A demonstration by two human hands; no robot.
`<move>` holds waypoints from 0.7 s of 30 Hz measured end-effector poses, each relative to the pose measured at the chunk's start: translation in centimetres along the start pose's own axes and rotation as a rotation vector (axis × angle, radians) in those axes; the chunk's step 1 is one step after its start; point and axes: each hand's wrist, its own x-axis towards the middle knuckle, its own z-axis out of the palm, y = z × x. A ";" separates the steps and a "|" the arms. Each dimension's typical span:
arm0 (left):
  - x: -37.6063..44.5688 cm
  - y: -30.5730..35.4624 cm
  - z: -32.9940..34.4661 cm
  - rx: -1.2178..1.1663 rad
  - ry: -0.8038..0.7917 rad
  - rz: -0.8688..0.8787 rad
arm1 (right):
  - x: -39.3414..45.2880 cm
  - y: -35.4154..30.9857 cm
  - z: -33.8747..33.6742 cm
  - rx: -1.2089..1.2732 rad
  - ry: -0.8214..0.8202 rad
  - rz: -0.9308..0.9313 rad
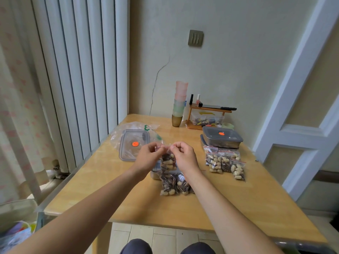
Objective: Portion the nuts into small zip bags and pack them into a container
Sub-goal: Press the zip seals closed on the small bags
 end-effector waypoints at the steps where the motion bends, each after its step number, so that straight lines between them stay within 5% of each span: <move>1: 0.0 0.0 0.0 -0.016 0.021 -0.016 | 0.0 0.1 0.1 -0.002 0.024 0.007; 12: 0.2 0.5 -0.4 -0.121 0.028 -0.022 | 0.0 0.2 -0.2 0.171 -0.091 0.049; 21: 0.0 -0.4 -0.5 -0.058 0.012 -0.026 | 0.2 0.7 -0.3 0.001 -0.033 -0.033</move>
